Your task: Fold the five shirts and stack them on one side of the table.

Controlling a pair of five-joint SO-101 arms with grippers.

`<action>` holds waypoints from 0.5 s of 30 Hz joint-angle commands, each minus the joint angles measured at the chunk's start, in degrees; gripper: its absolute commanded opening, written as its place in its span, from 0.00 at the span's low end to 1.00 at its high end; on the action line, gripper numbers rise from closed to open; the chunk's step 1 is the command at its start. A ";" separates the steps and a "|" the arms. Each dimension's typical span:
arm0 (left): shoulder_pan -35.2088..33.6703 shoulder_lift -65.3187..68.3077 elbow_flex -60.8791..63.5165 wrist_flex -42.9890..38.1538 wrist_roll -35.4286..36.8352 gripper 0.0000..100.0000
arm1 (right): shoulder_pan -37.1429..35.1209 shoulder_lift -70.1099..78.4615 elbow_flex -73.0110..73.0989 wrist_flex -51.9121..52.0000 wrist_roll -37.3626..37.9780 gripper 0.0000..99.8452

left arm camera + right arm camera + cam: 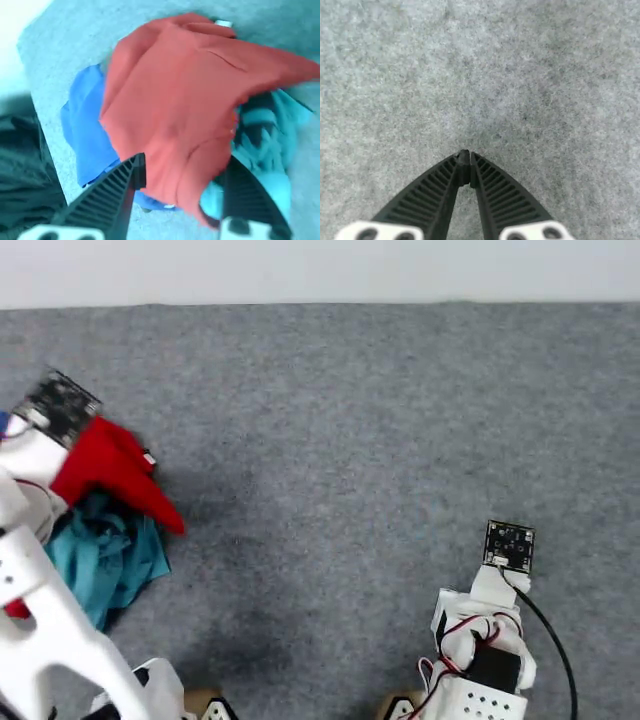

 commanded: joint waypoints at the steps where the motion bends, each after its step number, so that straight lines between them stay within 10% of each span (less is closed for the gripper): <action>1: 1.14 -4.75 -2.33 6.24 -7.47 0.24 | 0.57 -0.84 0.88 0.22 -0.26 0.01; 8: 1.05 -9.76 7.34 6.24 -17.32 0.24 | 0.57 -0.84 0.88 0.22 -0.26 0.01; 15: 1.05 -9.23 10.77 0.97 -11.87 0.24 | 0.57 -0.84 0.88 0.22 -0.26 0.01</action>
